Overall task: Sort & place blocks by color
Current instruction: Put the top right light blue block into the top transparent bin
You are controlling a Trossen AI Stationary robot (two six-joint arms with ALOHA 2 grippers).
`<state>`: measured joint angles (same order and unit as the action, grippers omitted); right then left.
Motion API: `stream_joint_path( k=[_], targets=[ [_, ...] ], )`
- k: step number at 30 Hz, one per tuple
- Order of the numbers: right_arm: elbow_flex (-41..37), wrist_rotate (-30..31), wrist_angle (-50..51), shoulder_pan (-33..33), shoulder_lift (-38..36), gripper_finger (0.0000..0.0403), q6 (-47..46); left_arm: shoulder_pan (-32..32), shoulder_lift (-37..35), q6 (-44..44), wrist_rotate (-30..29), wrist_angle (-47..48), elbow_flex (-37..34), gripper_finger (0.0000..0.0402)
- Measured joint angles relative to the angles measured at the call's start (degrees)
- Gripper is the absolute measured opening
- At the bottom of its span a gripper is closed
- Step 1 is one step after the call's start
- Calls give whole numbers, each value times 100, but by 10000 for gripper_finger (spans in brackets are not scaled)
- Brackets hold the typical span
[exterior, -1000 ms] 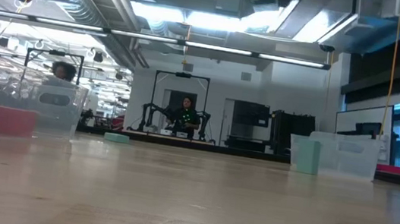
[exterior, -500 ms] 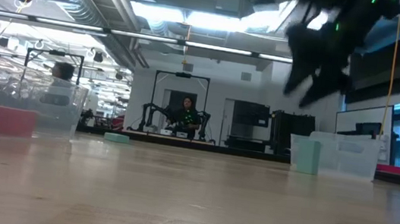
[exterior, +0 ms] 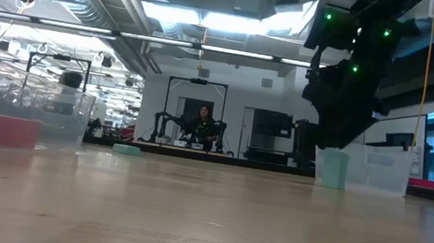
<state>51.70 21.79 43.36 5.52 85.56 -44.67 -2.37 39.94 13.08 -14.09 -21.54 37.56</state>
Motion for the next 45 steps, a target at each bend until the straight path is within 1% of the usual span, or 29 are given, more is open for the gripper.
stream_joint_path(
  k=[4,6,8,16,21,23,25,30,33,34,38,40,43,45],
  targets=[
    [4,54,120,8,-22,281,-3,0,0,-14,-2,-11,0,137],
    [4,-20,202,33,20,281,1,0,0,-16,-2,-13,0,137],
    [3,-133,174,60,75,281,10,-1,0,-16,-2,-13,0,137],
    [4,-239,106,72,498,281,143,-2,-2,-16,-2,-22,0,137],
    [4,-213,49,72,527,277,138,-2,-2,-16,-2,-38,0,137],
    [3,-206,69,74,527,266,143,0,-1,-16,-2,-39,0,137],
    [4,-193,67,74,527,246,142,-2,0,-16,-2,-39,0,137],
    [3,-191,73,74,527,175,143,0,-2,-16,0,-42,0,137],
    [11,-164,60,72,507,142,141,-1,-2,-16,0,-42,0,137],
    [11,-175,68,72,488,137,145,-1,-3,-16,0,-42,0,137],
    [4,-261,93,57,351,137,176,-2,-39,-16,0,-57,0,137],
    [3,-407,91,-8,232,137,282,-1,-39,-17,2,-40,0,137],
    [1,-422,43,-290,-28,137,448,-2,-120,-18,13,-47,0,137],
    [-107,-442,-174,-553,-237,137,441,0,-171,-18,14,-26,0,137]
  ],
)
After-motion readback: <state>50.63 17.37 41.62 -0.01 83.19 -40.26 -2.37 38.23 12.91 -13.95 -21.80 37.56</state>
